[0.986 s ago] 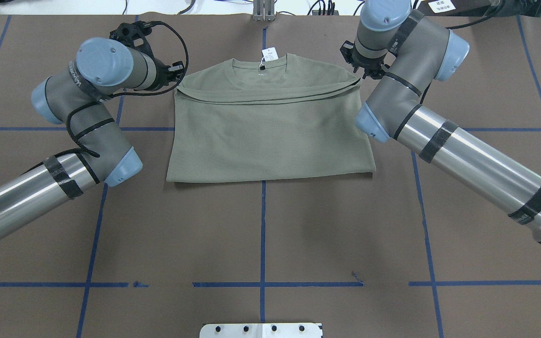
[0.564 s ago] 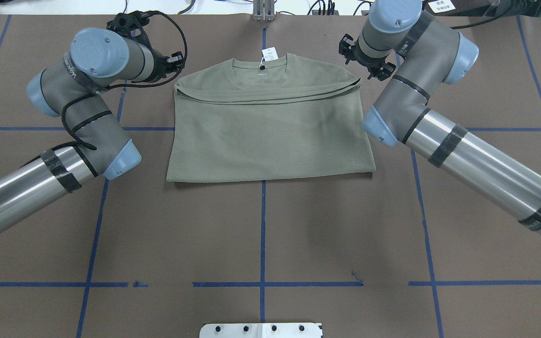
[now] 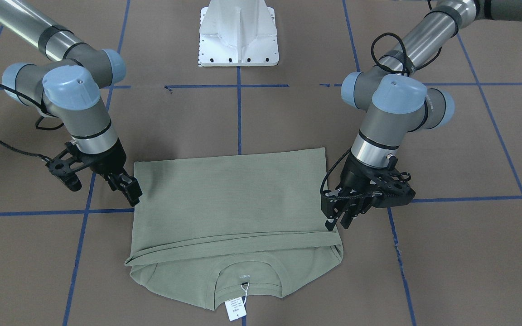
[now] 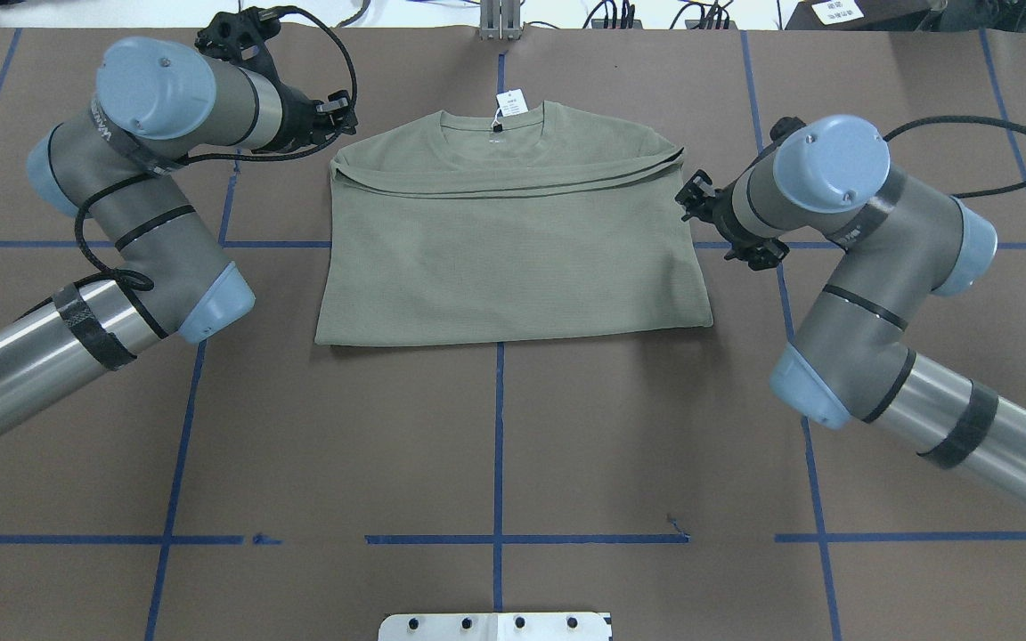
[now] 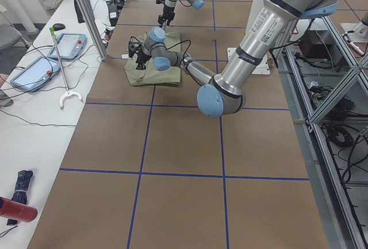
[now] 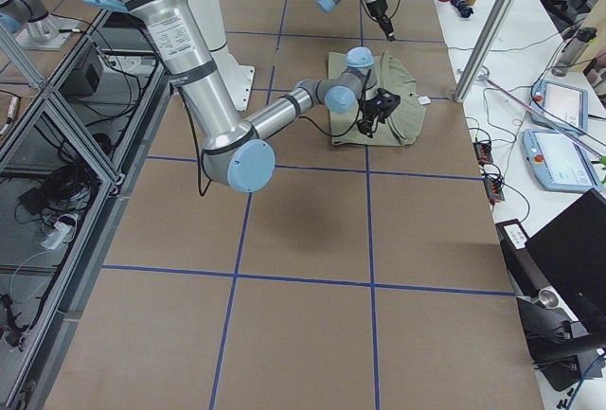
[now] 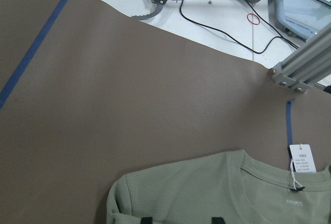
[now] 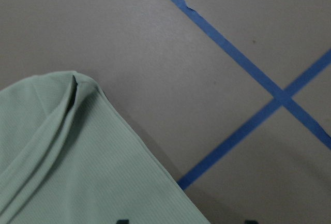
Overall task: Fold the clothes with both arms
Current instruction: 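Raise both grippers away from the folded shirt, then lower the right gripper to the shirt corner nearest it and grasp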
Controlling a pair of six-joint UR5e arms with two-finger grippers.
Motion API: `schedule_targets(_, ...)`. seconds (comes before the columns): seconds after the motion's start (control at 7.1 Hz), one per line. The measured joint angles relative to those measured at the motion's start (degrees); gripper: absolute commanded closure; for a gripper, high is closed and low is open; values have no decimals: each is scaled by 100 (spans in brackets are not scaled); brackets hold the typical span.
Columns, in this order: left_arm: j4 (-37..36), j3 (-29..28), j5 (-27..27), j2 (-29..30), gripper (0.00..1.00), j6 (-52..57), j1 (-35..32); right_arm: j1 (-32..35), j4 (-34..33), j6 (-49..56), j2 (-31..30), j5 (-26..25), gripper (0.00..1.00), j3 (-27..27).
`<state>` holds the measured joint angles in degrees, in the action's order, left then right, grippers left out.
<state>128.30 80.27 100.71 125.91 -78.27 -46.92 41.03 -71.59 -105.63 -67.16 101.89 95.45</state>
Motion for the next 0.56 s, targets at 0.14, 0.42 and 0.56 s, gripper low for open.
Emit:
schedule_targets(0.14, 2, 38, 25, -16, 52, 3, -1, -283, -15, -383, -183, -169, 21, 246)
schedule_targets(0.42, 2, 55, 28, -25, 53, 7, -13, -739, -50, -687, -410, -419, 23, 397)
schedule_targets(0.56, -4, 60, 19, -22, 53, 11, -37, -866, -50, -716, -521, -505, 36, 404)
